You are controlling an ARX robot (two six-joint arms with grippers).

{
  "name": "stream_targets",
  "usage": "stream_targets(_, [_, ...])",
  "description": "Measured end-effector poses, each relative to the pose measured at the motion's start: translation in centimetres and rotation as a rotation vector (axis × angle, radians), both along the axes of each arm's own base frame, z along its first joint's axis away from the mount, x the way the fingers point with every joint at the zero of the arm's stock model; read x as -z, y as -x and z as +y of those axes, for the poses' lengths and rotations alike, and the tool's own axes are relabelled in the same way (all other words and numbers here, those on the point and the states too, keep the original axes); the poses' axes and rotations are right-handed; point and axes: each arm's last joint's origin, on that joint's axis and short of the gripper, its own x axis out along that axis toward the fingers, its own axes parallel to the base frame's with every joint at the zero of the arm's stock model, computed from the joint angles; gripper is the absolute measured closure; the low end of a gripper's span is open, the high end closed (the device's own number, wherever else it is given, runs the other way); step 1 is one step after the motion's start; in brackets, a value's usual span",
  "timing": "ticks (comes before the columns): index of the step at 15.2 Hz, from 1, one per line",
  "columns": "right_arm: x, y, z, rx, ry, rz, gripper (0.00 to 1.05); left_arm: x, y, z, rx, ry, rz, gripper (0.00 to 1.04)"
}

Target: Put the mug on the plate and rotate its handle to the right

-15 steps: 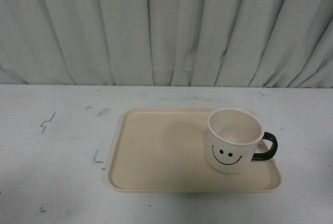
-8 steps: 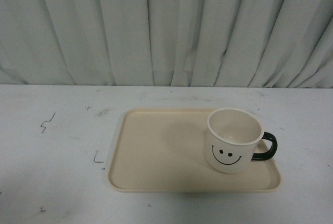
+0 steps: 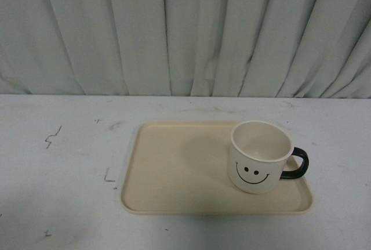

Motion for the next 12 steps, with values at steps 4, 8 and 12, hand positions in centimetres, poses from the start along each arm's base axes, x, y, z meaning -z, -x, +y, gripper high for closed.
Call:
stream_targets(4, [0.0, 0.7, 0.0, 0.0, 0.0, 0.002, 1.03, 0.0, 0.0, 0.0, 0.0, 0.0, 0.0, 0.07])
stream_targets(8, [0.4, 2.3, 0.0, -0.002, 0.0, 0.015, 1.03, 0.0, 0.0, 0.0, -0.001, 0.0, 0.0, 0.07])
stream_targets(12, [0.4, 2.3, 0.0, -0.001, 0.0, 0.01, 0.98, 0.0, 0.0, 0.0, 0.0, 0.0, 0.0, 0.07])
